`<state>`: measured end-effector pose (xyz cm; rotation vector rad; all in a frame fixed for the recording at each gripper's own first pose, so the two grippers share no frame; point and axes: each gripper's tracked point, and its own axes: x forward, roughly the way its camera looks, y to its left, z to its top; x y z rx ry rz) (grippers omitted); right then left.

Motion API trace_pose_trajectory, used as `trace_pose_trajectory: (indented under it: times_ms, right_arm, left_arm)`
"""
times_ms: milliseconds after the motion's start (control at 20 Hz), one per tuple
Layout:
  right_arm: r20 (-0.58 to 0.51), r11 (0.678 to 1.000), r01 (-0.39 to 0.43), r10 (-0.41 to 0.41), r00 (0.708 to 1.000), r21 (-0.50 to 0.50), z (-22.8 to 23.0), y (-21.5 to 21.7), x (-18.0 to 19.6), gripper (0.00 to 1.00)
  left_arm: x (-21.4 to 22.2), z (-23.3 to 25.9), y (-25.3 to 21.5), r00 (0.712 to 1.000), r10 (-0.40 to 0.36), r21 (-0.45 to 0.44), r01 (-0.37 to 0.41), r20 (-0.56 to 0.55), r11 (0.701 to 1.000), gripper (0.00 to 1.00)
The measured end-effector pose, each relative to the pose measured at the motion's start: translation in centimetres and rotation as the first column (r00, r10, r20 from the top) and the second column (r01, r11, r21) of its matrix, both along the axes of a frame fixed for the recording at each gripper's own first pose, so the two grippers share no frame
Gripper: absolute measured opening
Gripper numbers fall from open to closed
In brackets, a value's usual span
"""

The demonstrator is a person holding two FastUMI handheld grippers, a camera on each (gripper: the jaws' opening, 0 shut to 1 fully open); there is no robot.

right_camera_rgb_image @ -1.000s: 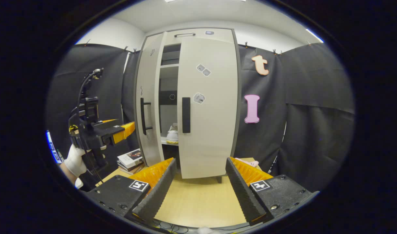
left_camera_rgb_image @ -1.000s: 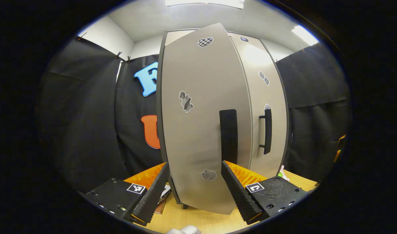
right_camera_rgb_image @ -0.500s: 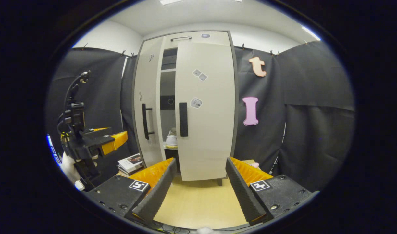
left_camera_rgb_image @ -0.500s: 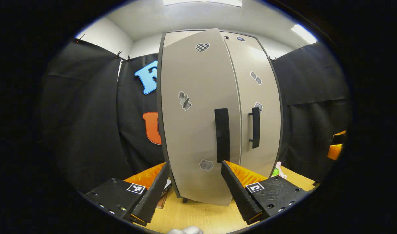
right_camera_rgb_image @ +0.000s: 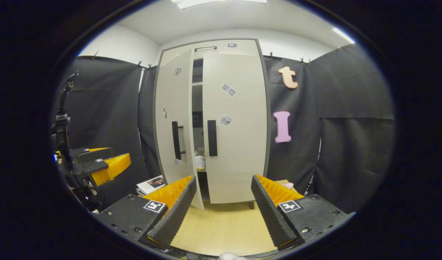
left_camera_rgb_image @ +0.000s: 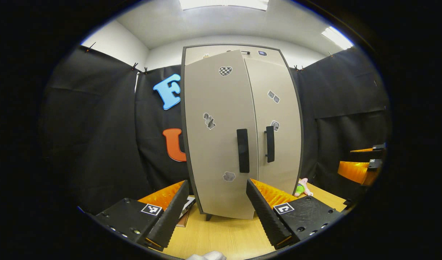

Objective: Grab one shoe with the right hand and put it into the shoe cabinet, grab the other shoe with the left hand and put it into the shoe cabinet; then close the right door with the right hand and the left door with the left hand.

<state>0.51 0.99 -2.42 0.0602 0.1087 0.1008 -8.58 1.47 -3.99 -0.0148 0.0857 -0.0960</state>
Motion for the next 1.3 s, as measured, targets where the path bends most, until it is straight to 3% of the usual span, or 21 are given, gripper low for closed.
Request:
trace_pose_trajectory:
  times_ms: [450, 500, 550, 900, 950, 1000, 1050, 1250, 1300]
  right_arm:
    - [0.004, 1.0, 0.019, -0.019, 1.0, -0.002, -0.2, 0.3, -0.9, 0.99]
    - [0.007, 1.0, 0.021, -0.021, 1.0, -0.002, -0.1, 0.2, -0.9, 0.99]
    - [0.011, 1.0, 0.025, -0.025, 1.0, -0.003, 0.0, 0.1, -1.1, 0.98]
    - [0.014, 0.999, 0.037, -0.037, 0.999, -0.008, 0.1, -0.3, -1.5, 0.99]
    - [0.011, 0.999, 0.036, -0.036, 0.999, -0.008, 0.0, -0.3, -1.6, 0.99]
    - [0.01, 0.999, 0.038, -0.038, 0.999, -0.007, 0.0, -0.4, -1.6, 0.99]
    - [0.009, 0.999, 0.037, -0.037, 0.999, -0.006, 0.0, -0.4, -1.7, 0.99]
    - [0.012, 0.999, 0.035, -0.035, 0.999, -0.002, 0.1, -0.3, -1.7, 0.98]
    - [0.013, 0.999, 0.034, -0.034, 0.999, -0.002, 0.1, -0.3, -1.8, 0.99]
  left_arm:
    - [-2.2, -1.8, 1.2, 0.999, 0.029, -0.022, -0.03, -0.037, 0.999, 0.96]
    - [-2.2, -1.8, 1.3, 0.999, 0.029, -0.025, -0.03, -0.037, 0.999, 1.0]
    - [-2.1, -1.7, 1.3, 0.999, 0.028, -0.026, -0.029, -0.034, 0.999, 0.96]
    - [-2.1, -1.1, 0.8, 1.0, 0.018, -0.036, -0.018, -0.009, 0.999, 0.96]
    - [-2.0, -1.0, 0.7, 1.0, 0.018, -0.035, -0.018, -0.006, 0.999, 1.0]
    - [-2.0, -1.0, 0.7, 1.0, 0.017, -0.033, -0.017, -0.006, 0.999, 0.96]
    - [-2.1, -0.9, 0.6, 1.0, 0.015, -0.031, -0.015, -0.006, 0.999, 1.0]
    - [-2.2, -1.2, 0.8, 1.0, 0.017, -0.026, -0.017, -0.008, 1.0, 0.96]
    - [-2.3, -1.1, 0.8, 1.0, 0.018, -0.026, -0.018, -0.008, 0.999, 1.0]
